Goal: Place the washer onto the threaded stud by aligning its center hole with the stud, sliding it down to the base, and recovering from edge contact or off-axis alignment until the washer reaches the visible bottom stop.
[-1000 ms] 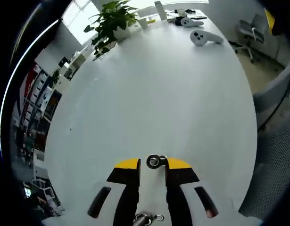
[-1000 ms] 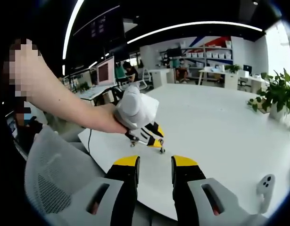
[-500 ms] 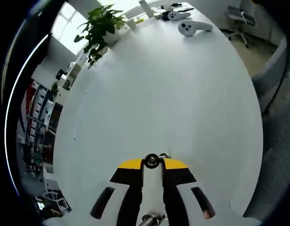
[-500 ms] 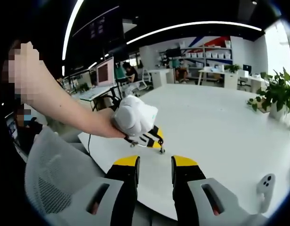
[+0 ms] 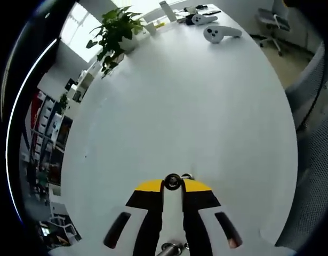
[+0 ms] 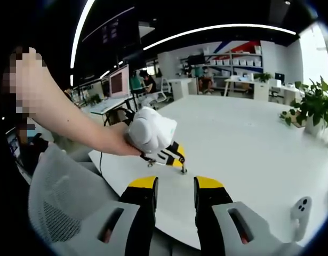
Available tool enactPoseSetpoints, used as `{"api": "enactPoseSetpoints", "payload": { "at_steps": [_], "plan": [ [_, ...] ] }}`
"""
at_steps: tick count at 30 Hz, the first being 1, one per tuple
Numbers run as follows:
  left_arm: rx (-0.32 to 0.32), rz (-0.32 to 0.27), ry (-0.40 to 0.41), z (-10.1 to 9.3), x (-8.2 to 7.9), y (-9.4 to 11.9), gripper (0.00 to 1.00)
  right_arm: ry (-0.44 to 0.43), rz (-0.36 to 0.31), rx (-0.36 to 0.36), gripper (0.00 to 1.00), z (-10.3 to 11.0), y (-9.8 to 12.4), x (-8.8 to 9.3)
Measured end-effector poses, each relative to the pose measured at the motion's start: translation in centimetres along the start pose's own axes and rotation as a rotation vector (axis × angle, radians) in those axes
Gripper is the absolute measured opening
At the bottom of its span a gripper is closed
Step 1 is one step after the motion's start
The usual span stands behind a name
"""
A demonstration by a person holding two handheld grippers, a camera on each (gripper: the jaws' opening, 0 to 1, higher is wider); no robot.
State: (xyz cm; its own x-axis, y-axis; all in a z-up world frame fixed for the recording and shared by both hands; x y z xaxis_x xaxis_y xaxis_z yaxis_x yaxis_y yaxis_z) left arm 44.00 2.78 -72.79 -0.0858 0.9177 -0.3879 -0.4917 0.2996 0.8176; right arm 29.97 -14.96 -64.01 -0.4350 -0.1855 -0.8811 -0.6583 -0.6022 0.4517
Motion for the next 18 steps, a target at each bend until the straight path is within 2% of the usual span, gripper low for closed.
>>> {"api": "enactPoseSetpoints", "payload": {
  "at_steps": [12, 18],
  "plan": [
    [-0.002, -0.019, 0.032, 0.25, 0.39, 0.66, 0.1, 0.001, 0.0, -0.001, 0.29, 0.03, -0.01, -0.03],
    [0.049, -0.032, 0.147, 0.72, 0.42, 0.56, 0.1, 0.003, 0.001, -0.001, 0.29, 0.08, 0.0, -0.02]
  ]
}}
Point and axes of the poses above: the point that each gripper's makers call its tool centre point, and the gripper's own axes: y roughly backward along the fingers, z roughly to its left, x roughly out of its underside, the point moved 10 cm from there along y, roughly backward along the fingers
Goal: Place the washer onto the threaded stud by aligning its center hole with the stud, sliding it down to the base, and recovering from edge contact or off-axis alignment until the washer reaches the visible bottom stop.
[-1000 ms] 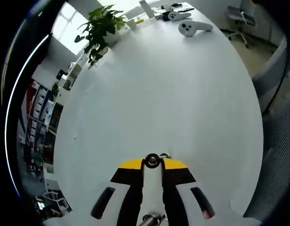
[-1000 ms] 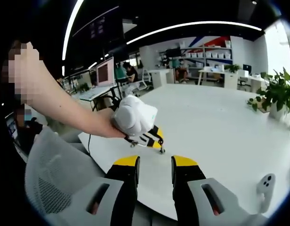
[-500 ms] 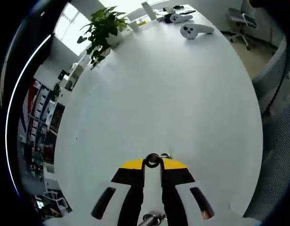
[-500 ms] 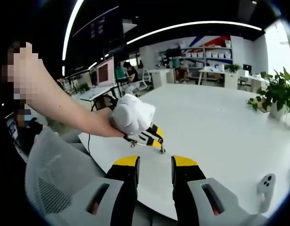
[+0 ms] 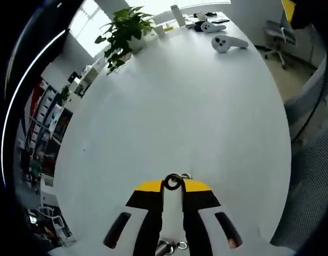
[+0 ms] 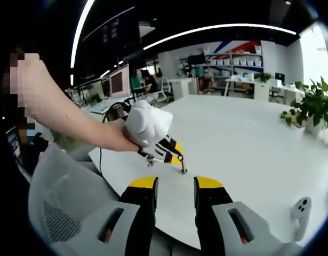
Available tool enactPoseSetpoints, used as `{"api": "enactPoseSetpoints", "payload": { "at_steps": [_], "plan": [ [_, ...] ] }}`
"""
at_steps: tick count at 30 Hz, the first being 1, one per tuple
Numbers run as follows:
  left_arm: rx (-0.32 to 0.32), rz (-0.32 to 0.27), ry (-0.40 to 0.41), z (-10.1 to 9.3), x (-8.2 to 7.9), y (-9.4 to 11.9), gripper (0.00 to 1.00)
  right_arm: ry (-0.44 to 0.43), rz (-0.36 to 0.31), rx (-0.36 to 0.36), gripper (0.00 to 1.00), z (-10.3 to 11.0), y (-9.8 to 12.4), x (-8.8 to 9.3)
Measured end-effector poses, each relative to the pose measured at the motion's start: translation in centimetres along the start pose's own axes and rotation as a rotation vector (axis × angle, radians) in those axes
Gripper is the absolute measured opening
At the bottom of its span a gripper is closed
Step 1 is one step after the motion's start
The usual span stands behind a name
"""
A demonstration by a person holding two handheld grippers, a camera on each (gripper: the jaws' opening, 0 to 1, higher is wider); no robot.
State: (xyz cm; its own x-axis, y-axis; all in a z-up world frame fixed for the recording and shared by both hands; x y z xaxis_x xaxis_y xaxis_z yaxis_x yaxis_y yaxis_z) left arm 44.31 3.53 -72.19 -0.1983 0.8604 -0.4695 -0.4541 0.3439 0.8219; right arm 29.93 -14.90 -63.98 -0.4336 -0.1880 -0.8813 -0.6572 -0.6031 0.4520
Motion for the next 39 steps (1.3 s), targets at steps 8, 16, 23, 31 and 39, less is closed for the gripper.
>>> {"api": "enactPoseSetpoints", "payload": {
  "at_steps": [8, 16, 23, 31, 39],
  "plan": [
    [0.031, 0.015, 0.088, 0.6, 0.2, -0.4, 0.1, 0.001, 0.003, 0.001, 0.29, 0.0, 0.0, 0.0],
    [0.045, 0.019, 0.102, 0.7, 0.0, -0.4, 0.1, -0.001, 0.001, 0.001, 0.29, 0.0, 0.0, 0.0],
    [0.043, 0.005, 0.093, 0.3, -0.3, -0.1, 0.1, 0.0, 0.0, 0.0, 0.29, 0.0, 0.0, 0.0],
    [0.083, 0.022, 0.147, 0.8, -0.3, -0.5, 0.1, -0.002, 0.0, -0.001, 0.29, 0.0, 0.0, 0.0],
    [0.125, 0.036, 0.235, 1.3, -0.3, -0.5, 0.1, -0.003, 0.0, 0.0, 0.29, 0.0, 0.0, 0.0]
  ]
}}
Point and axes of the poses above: the point that each gripper's makers call its tool centre point, and the gripper's own axes: y roughly backward along the fingers, z roughly to its left, x roughly out of its underside, the point moved 10 cm from there along y, roughly backward along the fingers
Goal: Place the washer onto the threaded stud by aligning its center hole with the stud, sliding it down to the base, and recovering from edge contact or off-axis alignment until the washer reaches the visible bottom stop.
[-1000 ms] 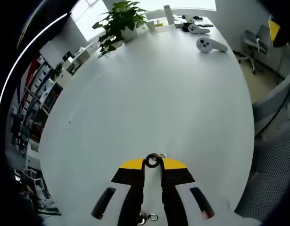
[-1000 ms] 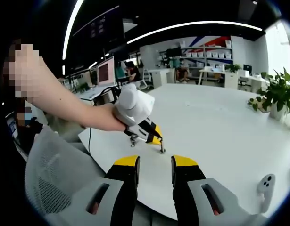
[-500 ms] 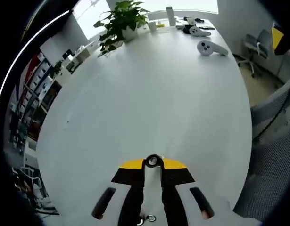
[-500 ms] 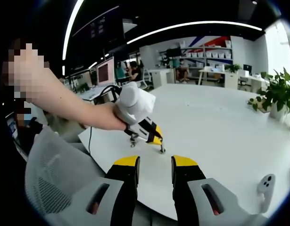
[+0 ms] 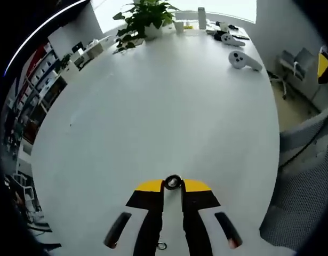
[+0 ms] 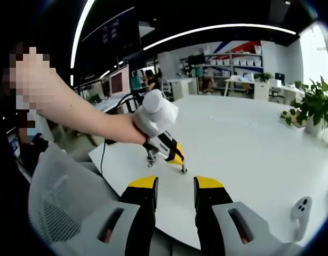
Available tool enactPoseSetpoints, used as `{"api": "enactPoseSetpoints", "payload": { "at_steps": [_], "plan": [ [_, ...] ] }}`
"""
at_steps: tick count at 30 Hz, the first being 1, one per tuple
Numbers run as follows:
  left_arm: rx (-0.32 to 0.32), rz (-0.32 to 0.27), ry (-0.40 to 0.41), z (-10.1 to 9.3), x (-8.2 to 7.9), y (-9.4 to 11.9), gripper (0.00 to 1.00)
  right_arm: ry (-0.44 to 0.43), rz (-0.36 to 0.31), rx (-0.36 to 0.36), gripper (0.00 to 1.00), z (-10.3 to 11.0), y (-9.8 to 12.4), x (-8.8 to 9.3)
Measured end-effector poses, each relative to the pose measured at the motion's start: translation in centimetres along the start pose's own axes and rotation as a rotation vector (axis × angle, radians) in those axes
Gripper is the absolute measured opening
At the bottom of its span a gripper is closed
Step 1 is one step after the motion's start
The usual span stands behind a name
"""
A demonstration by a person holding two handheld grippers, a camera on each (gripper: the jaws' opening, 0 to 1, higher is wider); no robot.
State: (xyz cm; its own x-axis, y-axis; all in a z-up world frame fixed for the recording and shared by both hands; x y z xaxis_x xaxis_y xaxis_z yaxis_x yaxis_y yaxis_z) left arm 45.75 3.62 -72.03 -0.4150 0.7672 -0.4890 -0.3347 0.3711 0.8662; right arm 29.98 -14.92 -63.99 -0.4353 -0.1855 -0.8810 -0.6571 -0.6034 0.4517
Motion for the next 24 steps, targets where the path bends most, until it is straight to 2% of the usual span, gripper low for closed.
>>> {"api": "enactPoseSetpoints", "payload": {
  "at_steps": [10, 24],
  "plan": [
    [0.044, 0.035, 0.055, 0.44, -0.31, -0.35, 0.1, 0.0, 0.0, -0.001, 0.29, 0.02, 0.0, 0.02],
    [0.07, 0.068, 0.068, 0.68, -0.32, -0.64, 0.13, -0.003, 0.001, 0.001, 0.29, 0.0, 0.0, 0.03]
  ]
}}
Point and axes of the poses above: the point that each gripper's makers call its tool centre point, and the gripper's own axes: y roughly backward along the fingers, z roughly to its left, x roughly out of its underside, the point moved 10 cm from there along y, roughly backward along the fingers
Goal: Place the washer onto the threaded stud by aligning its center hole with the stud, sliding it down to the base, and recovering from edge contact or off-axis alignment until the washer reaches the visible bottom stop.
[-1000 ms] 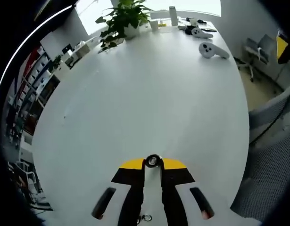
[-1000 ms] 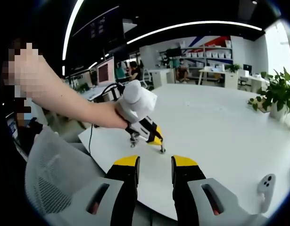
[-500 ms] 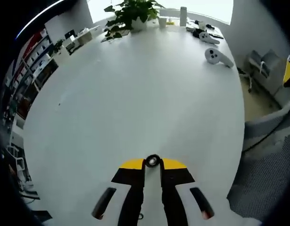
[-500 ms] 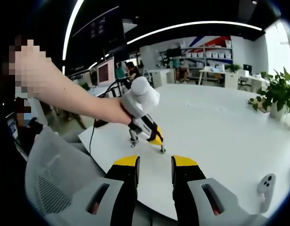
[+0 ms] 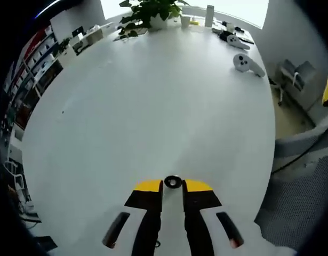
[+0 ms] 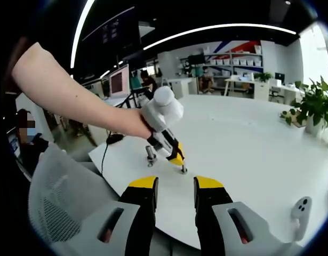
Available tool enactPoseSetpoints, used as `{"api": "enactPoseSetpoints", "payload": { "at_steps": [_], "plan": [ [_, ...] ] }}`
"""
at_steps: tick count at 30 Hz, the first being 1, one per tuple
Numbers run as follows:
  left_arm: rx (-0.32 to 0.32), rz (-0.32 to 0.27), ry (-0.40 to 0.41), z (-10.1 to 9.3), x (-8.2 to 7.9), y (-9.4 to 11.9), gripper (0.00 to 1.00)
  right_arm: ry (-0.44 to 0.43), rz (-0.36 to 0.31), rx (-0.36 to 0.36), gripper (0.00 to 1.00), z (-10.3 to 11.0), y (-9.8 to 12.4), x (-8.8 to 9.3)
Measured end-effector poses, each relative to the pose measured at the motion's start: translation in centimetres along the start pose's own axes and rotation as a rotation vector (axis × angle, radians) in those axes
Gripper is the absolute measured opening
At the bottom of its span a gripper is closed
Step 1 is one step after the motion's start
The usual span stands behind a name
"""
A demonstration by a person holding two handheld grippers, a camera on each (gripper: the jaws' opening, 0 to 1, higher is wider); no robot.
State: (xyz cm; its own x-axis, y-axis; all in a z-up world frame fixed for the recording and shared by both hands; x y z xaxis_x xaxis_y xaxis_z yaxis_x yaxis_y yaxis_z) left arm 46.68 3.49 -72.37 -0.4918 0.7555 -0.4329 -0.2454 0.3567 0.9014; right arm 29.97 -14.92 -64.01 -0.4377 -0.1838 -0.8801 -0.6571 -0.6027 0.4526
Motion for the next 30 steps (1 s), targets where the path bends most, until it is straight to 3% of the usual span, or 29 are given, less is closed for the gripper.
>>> {"api": "enactPoseSetpoints", "payload": {
  "at_steps": [5, 8, 13, 26, 30],
  "plan": [
    [-0.006, -0.006, -0.003, 0.0, 0.0, 0.0, 0.17, 0.0, 0.002, 0.002, 0.29, 0.0, 0.0, 0.0],
    [-0.037, -0.041, -0.048, -0.2, -0.4, 0.6, 0.18, 0.001, 0.002, 0.002, 0.29, 0.0, 0.0, 0.0],
    [-0.083, -0.101, -0.133, -0.5, -0.8, 1.7, 0.09, 0.002, 0.003, 0.003, 0.29, 0.0, 0.0, 0.0],
    [-0.09, -0.052, -0.124, -0.2, -0.7, 0.8, 0.06, 0.003, 0.003, 0.004, 0.29, 0.0, 0.0, 0.0],
    [-0.093, -0.061, -0.123, -0.3, -0.7, 1.0, 0.07, 0.003, 0.002, 0.004, 0.29, 0.0, 0.0, 0.0]
  ]
}}
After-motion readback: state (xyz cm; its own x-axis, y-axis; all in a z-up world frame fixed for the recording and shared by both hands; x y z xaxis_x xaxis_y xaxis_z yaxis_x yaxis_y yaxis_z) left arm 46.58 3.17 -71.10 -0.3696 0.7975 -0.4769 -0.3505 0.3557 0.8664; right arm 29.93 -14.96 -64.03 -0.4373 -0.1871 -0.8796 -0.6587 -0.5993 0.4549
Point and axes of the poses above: the point that each gripper's makers call its tool centre point, and the gripper's own axes: y roughly backward along the fingers, z roughly to its left, x roughly out of its underside, the point moved 10 cm from there along y, roughly backward along the fingers
